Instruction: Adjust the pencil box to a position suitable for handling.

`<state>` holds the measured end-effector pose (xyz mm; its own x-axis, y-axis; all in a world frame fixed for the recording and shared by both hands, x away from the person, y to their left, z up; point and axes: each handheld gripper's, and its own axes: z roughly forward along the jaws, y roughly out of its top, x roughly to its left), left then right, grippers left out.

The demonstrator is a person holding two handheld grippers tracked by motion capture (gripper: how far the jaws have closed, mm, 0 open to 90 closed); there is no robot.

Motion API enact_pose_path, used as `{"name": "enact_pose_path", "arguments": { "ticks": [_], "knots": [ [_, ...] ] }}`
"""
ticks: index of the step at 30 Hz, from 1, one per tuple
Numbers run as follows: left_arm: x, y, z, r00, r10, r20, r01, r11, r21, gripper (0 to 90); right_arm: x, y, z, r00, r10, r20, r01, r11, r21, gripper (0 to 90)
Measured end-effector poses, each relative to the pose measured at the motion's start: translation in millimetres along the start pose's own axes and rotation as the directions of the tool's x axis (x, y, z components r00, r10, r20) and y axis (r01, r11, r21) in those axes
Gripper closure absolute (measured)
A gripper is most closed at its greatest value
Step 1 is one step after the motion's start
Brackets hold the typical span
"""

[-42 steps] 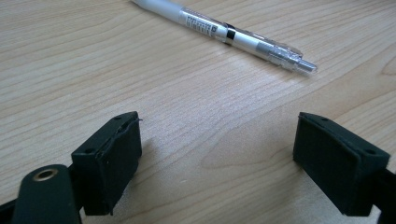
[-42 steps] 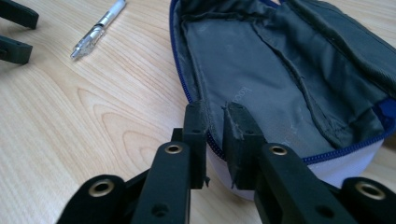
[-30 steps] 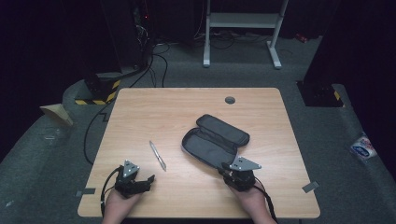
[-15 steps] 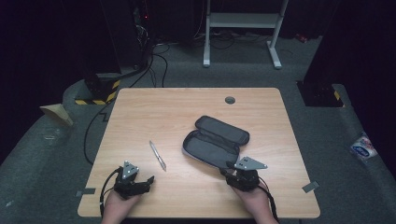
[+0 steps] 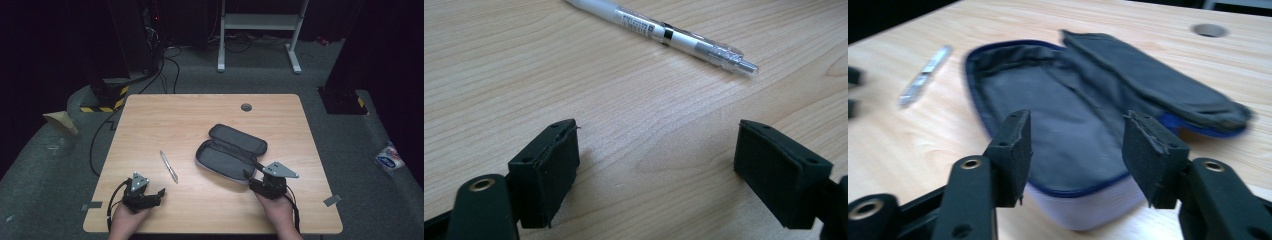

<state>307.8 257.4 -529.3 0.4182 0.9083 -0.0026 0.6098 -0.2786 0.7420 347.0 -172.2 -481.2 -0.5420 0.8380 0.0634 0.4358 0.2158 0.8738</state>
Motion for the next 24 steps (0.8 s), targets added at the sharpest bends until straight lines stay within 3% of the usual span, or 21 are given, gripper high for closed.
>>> {"name": "enact_pose_path", "arguments": {
  "ticks": [6,12,19,24],
  "knots": [
    [-0.2,0.0,0.0,1.0,0.0,-0.001,0.0,1.0,0.0,18.5,-7.3,-3.9,3.0,0.9969,0.045,0.065,-0.046,0.999,0.016,35.8],
    [-0.9,-0.4,-0.4,1.0,-0.005,-0.008,0.005,1.0,-0.001,18.9,-8.9,-5.9,9.3,0.9961,0.06,0.065,-0.062,0.997,0.043,34.4],
    [-0.7,-0.7,-0.7,1.0,-0.005,-0.008,0.005,1.0,-0.002,19.1,-6.8,-6.0,23.5,0.9955,0.055,0.077,-0.062,0.994,0.088,34.4],
    [-0.5,-0.8,-0.8,1.0,-0.005,-0.007,0.005,1.0,-0.002,19.1,0.9,-9.8,28.3,0.9962,0.016,0.086,-0.027,0.991,0.129,38.0]
  ]
}}
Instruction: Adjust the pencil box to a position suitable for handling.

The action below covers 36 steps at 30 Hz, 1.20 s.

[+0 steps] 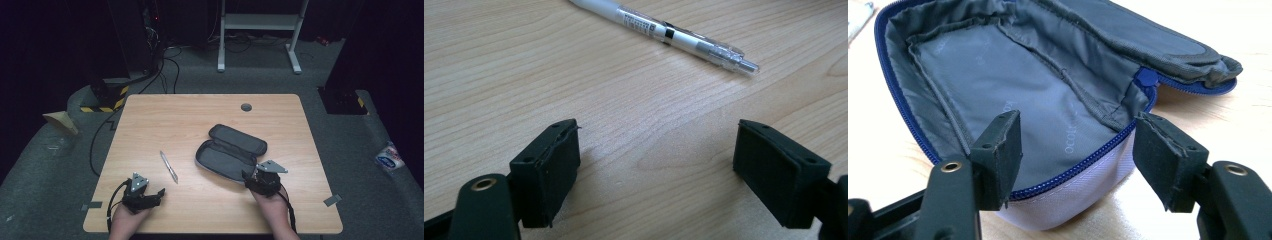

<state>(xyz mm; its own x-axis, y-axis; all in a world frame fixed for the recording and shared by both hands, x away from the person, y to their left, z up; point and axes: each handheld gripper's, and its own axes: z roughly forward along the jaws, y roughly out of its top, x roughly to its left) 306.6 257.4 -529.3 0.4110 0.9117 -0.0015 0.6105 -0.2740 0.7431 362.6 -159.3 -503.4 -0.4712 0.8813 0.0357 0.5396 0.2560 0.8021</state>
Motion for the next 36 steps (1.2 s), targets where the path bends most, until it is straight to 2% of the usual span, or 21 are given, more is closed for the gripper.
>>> {"name": "enact_pose_path", "arguments": {
  "ticks": [8,15,19,23,24,27,28,31,36],
  "knots": [
    [-0.1,0.0,0.0,1.0,0.001,0.0,-0.001,1.0,0.001,19.0,-10.3,-3.2,-3.1,0.9999,0.015,-0.006,-0.015,1.0,0.0,42.7],
    [0.1,0.1,0.1,1.0,0.003,0.001,-0.003,1.0,0.0,19.0,-23.8,-4.2,-9.5,0.9991,0.038,0.017,-0.038,0.999,-0.009,46.0],
    [0.0,0.1,0.1,1.0,0.002,0.001,-0.002,1.0,0.0,19.0,-39.0,-6.2,-11.4,0.9975,0.057,0.043,-0.056,0.998,-0.016,47.7],
    [0.1,0.1,0.1,1.0,0.003,0.001,-0.003,1.0,0.0,19.0,-48.4,-7.7,-12.6,0.9954,0.079,0.054,-0.078,0.997,-0.017,48.8],
    [0.1,0.1,0.1,1.0,0.003,0.001,-0.003,1.0,0.0,19.0,-54.5,-8.4,-13.8,0.9949,0.083,0.057,-0.082,0.996,-0.022,50.8],
    [0.0,0.1,0.1,1.0,0.002,0.001,-0.002,1.0,0.0,19.1,-58.8,-9.1,-15.1,0.9934,0.103,0.051,-0.102,0.995,-0.022,56.1],
    [0.1,0.2,0.1,1.0,0.003,0.0,-0.003,1.0,0.001,19.0,-63.0,-9.8,-15.8,0.9931,0.111,0.038,-0.11,0.994,-0.021,63.0],
    [0.0,0.1,0.1,1.0,0.002,0.001,-0.002,1.0,0.0,19.1,-64.6,-10.6,-15.2,0.9946,0.101,0.023,-0.101,0.995,-0.014,70.0],
    [0.1,0.1,0.1,1.0,0.003,0.001,-0.003,1.0,0.0,19.1,-55.8,-11.1,-12.0,0.9971,0.074,0.015,-0.074,0.997,-0.003,71.9]
  ]
}}
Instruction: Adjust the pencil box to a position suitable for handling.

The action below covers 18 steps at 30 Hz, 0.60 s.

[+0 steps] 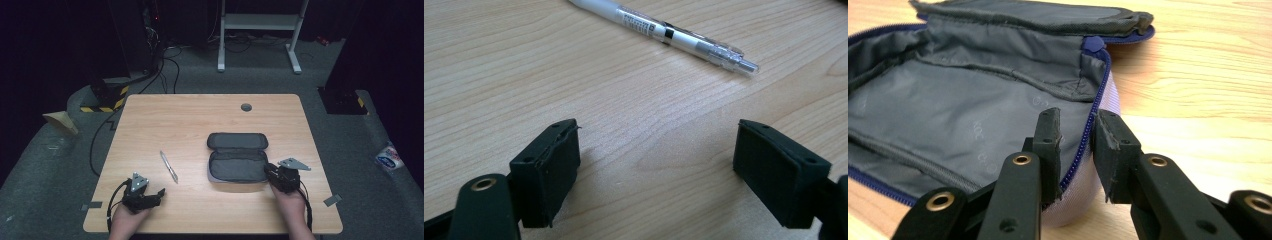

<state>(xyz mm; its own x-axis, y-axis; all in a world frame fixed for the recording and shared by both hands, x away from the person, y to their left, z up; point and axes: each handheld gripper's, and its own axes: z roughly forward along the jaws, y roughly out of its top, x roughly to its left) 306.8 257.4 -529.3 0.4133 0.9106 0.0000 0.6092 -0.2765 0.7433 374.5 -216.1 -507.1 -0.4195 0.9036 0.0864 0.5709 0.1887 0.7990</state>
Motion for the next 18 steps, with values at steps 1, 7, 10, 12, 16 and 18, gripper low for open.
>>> {"name": "enact_pose_path", "arguments": {
  "ticks": [1,7,10,12,16,18],
  "knots": [
    [0.0,0.0,0.0,1.0,0.0,0.0,0.0,1.0,0.0,19.1,1.7,-0.2,0.8,1.0,-0.007,-0.003,0.007,1.0,0.0,71.9],
    [0.0,0.0,0.0,1.0,0.0,0.0,0.0,1.0,0.0,19.0,11.0,-0.5,3.4,0.9993,-0.029,-0.022,0.029,1.0,-0.002,70.6],
    [0.0,0.0,0.0,1.0,0.0,0.0,0.0,1.0,0.0,19.0,18.3,-1.0,6.0,0.9976,-0.051,-0.047,0.051,0.999,-0.003,67.3],
    [0.0,0.0,0.0,1.0,0.0,0.0,0.0,1.0,0.0,19.0,28.0,-1.2,9.2,0.9955,-0.081,-0.049,0.081,0.997,0.0,67.3],
    [0.0,0.0,0.0,1.0,0.0,0.0,0.0,1.0,0.0,19.1,34.9,-1.2,12.0,0.9923,-0.111,-0.056,0.111,0.994,-0.002,67.5],
    [0.0,0.0,0.0,1.0,0.0,0.0,0.0,1.0,0.0,19.0,38.5,-1.2,12.9,0.992,-0.11,-0.062,0.111,0.994,-0.001,67.5]
  ]
}}
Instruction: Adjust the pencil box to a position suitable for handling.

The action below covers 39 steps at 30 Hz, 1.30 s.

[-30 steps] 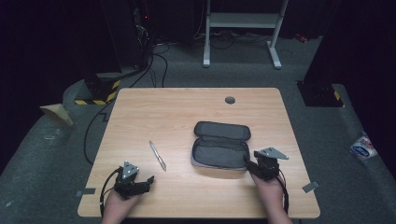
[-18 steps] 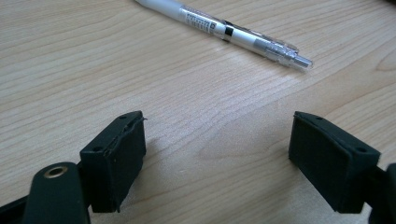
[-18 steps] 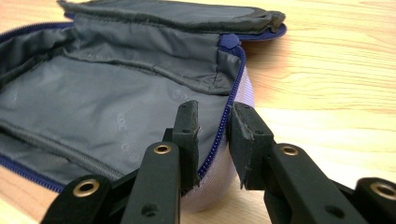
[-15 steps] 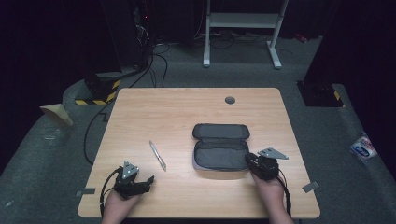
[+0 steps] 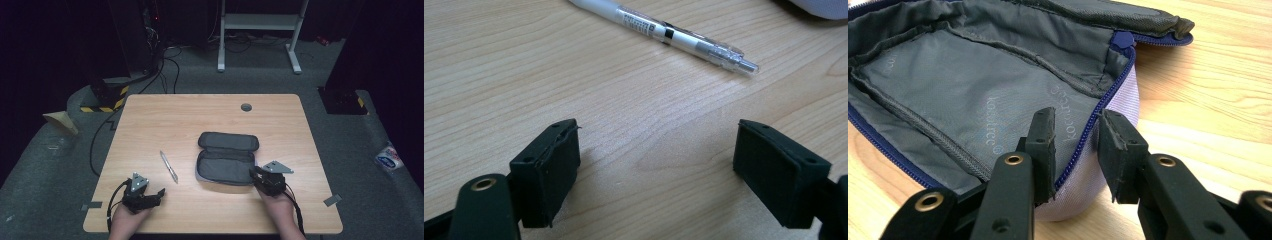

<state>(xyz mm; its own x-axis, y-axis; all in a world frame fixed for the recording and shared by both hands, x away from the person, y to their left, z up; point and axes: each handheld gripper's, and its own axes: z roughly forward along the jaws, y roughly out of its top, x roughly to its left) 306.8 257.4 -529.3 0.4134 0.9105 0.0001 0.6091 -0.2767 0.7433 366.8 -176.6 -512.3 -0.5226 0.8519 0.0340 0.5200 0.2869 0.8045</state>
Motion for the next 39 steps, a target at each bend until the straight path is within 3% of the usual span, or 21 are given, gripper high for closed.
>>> {"name": "enact_pose_path", "arguments": {
  "ticks": [5,15,22,28,39],
  "knots": [
    [-0.1,0.0,0.0,1.0,-0.001,0.0,0.001,1.0,0.0,19.1,3.6,0.4,0.6,0.9997,-0.019,-0.012,0.019,1.0,0.001,69.7],
    [0.0,0.0,0.0,1.0,0.0,0.0,0.0,1.0,0.0,19.1,2.7,0.7,-1.0,0.9999,-0.009,-0.014,0.009,1.0,0.0,67.9],
    [0.0,0.0,0.0,1.0,0.0,0.0,0.0,1.0,0.0,19.1,2.3,3.2,-3.4,0.9996,0.013,-0.027,-0.013,1.0,-0.018,58.3],
    [-0.1,0.0,0.0,1.0,-0.001,0.0,0.001,1.0,0.001,19.1,2.5,5.1,-7.0,0.9994,0.022,-0.027,-0.023,0.999,-0.036,56.8],
    [-0.1,0.0,0.0,1.0,-0.001,0.0,0.001,1.0,0.0,19.1,-0.6,12.5,-22.2,0.9993,0.03,0.021,-0.027,0.994,-0.105,44.5]
  ]
}}
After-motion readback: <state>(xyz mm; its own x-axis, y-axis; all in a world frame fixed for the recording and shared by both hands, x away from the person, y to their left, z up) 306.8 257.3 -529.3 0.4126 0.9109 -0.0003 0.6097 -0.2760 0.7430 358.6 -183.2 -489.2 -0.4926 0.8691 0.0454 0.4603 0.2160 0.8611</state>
